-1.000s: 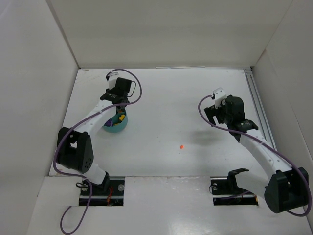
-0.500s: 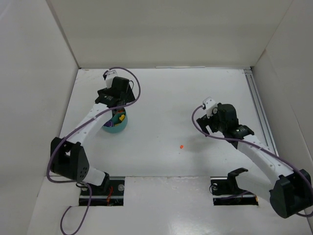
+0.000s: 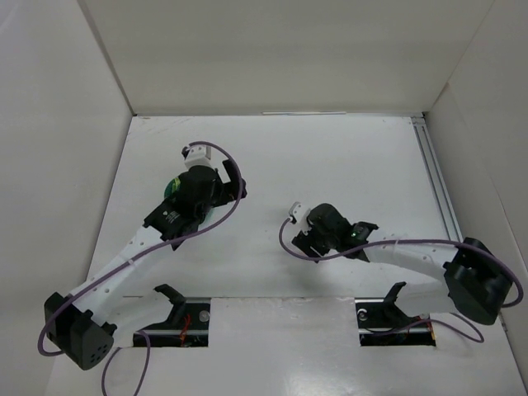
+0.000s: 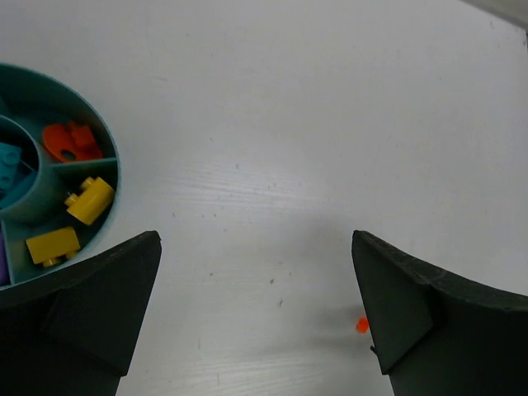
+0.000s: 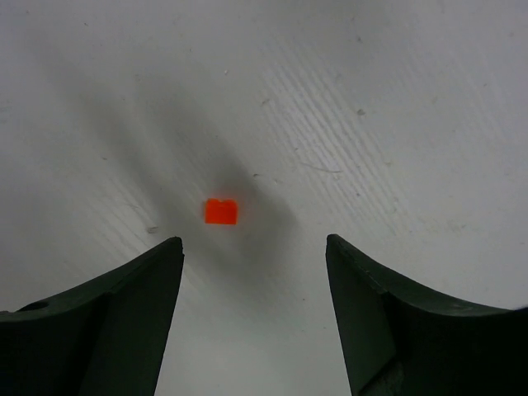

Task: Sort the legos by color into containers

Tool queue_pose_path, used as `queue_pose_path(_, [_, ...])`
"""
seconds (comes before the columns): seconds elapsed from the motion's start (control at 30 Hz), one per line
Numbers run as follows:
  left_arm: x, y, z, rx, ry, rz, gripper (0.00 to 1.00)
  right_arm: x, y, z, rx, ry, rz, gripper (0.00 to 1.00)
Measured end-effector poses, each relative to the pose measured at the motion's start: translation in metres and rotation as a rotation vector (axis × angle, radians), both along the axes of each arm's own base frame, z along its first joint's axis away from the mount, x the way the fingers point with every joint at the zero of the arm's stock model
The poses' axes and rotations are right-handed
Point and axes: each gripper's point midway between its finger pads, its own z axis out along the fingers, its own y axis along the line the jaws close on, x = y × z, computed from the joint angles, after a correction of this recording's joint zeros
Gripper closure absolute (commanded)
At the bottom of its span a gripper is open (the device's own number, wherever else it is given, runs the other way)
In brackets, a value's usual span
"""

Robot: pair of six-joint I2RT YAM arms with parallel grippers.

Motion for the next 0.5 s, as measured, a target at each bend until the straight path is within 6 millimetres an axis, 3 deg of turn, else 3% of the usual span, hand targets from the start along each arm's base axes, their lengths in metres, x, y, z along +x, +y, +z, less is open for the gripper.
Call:
queue_pose_path(0.17, [-0.017, -0.016, -0.019, 0.004, 0.055, -0.050, 0.00, -0.011, 0.002, -0.026, -0.052, 0.068, -0.045, 0.34])
queue_pose_path(0.33, [-0.029, -0.027, -0.033, 0.009, 0.084, -0.076, 0.00, -0.017, 0.014, -0.024, -0.023, 0.064, -0.065, 0.41])
queue_pose_path(0.5, [-0.033, -0.023, -0.048, 0.032, 0.112, -0.063, 0.00, -0.014, 0.016, -0.027, -0.020, 0.053, -0.104, 0.45])
